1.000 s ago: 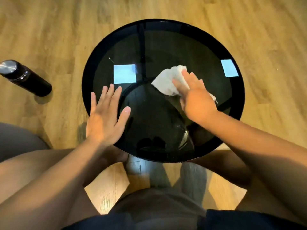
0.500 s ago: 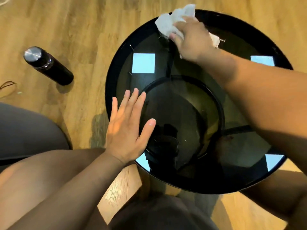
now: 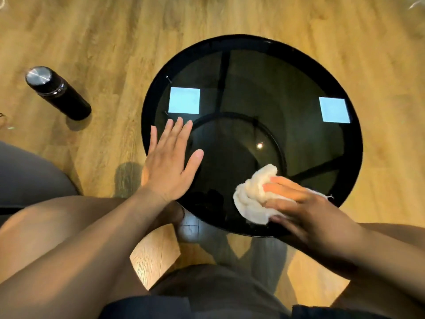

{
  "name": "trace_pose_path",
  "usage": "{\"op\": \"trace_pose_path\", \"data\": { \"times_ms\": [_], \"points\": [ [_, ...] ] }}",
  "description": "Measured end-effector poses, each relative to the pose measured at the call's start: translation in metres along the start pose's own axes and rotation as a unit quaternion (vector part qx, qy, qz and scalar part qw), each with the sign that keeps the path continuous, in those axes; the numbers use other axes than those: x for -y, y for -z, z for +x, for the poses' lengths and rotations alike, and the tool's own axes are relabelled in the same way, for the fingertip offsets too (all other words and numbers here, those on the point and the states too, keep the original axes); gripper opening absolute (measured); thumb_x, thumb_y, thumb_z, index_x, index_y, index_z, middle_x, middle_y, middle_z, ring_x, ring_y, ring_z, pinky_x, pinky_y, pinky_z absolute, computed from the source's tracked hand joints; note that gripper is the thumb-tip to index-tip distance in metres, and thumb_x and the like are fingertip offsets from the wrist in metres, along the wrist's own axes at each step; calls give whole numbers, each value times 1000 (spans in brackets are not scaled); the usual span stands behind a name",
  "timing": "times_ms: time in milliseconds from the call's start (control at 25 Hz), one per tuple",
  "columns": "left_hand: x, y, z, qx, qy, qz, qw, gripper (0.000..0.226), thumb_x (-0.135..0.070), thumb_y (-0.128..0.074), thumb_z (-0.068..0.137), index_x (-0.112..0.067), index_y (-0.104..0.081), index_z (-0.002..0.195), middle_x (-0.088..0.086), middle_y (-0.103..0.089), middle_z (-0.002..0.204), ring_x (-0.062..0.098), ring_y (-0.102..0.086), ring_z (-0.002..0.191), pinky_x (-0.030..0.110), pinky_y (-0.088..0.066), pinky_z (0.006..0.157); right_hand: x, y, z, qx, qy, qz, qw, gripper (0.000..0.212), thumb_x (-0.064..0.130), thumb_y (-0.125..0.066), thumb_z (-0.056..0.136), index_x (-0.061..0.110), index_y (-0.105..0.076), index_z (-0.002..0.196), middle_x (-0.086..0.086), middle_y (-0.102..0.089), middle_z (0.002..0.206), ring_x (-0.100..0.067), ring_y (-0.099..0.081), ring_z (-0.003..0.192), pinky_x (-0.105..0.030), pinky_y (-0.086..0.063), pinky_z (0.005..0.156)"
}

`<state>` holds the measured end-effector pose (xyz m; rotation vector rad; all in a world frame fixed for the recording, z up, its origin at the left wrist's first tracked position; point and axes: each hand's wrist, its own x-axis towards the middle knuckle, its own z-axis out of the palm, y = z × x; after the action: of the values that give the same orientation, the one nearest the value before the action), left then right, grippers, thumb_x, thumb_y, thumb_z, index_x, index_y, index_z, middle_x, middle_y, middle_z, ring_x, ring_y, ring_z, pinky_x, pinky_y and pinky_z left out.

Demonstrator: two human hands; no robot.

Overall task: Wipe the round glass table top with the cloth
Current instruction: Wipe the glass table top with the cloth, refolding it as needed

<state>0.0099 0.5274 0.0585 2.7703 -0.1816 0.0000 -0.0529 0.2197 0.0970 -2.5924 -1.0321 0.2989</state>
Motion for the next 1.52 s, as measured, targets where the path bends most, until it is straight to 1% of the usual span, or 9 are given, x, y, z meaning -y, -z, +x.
{"op": "trace_pose_path", "data": {
  "times_ms": [160, 400, 560, 920, 1040, 1120, 1200, 1360, 1520],
  "points": [
    [2, -2, 0, -9, -9, 11, 1000, 70, -56, -14, 98, -18, -21, 156, 7, -23, 164, 24, -13, 153, 50, 0, 124, -47, 30, -42, 44, 16, -63, 997, 45, 45, -35, 102, 23, -59, 132, -8, -48, 146, -21, -39, 140, -29, -36, 110],
    [3, -2, 1, -16, -1, 6, 1000, 70, -57, -15, 97, -19, -23, 155, 6, -26, 163, 24, -15, 153, 51, -2, 124, -99, 25, 96, -203, -203, -38, 957, 29, 27, -51, 96, 8, -69, 111, -13, -67, 118, -31, -59, 115, -25, -38, 97],
    [7, -5, 3, -30, -4, -19, 999, 67, -53, -20, 99, -16, -27, 154, 6, -31, 161, 23, -18, 152, 51, -3, 124, -57, 9, 178, -270, -201, 7, 942, 25, 22, -53, 95, 8, -73, 91, -11, -71, 100, -31, -61, 103, -32, -42, 93],
    [4, -2, 1, -55, -1, -34, 998, 67, -50, -24, 97, -13, -32, 151, 10, -30, 160, 24, -19, 152, 48, -1, 124, 46, -23, 28, -82, 19, -41, 996, 35, 29, -79, 73, 23, -72, 108, -9, -61, 123, -27, -48, 104, -39, -47, 87],
    [4, -2, -1, -42, -19, -13, 999, 69, -52, -26, 95, -11, -33, 150, 11, -31, 160, 26, -19, 151, 52, 0, 124, -13, 13, -28, -23, -115, -72, 990, 49, 20, -86, 64, 22, -70, 111, -13, -61, 125, -37, -56, 100, -40, -50, 82],
    [-1, 2, -3, -22, -45, 15, 999, 73, -56, -25, 93, -11, -34, 150, 12, -30, 160, 28, -18, 152, 56, 3, 122, -71, 50, -49, -123, -292, -11, 948, 50, 0, -76, 74, 16, -65, 120, -17, -65, 118, -42, -66, 91, -41, -55, 74],
    [-21, 4, -9, -4, -92, 38, 995, 72, -56, -26, 92, -12, -35, 149, 13, -29, 161, 29, -18, 152, 60, 4, 120, -122, 70, -61, -252, -444, 65, 857, 43, 6, -63, 89, 17, -57, 131, -12, -67, 116, -34, -68, 90, -37, -55, 73],
    [-82, -8, -40, 32, -211, 43, 976, 67, -52, -31, 95, -15, -36, 150, 10, -28, 162, 27, -16, 152, 62, 3, 120, -117, 11, -45, -315, -501, 218, 776, 35, 23, -49, 98, 33, -56, 131, -2, -64, 96, -24, -61, 83, -35, -49, 81],
    [-126, -28, -44, 62, -245, 53, 966, 67, -53, -31, 95, -16, -35, 151, 8, -26, 163, 25, -14, 153, 63, 2, 119, -38, -14, -42, -382, -504, 231, 739, 41, 29, -49, 91, 23, -52, 131, -5, -67, 110, -23, -61, 101, -30, -46, 86]
  ]
}}
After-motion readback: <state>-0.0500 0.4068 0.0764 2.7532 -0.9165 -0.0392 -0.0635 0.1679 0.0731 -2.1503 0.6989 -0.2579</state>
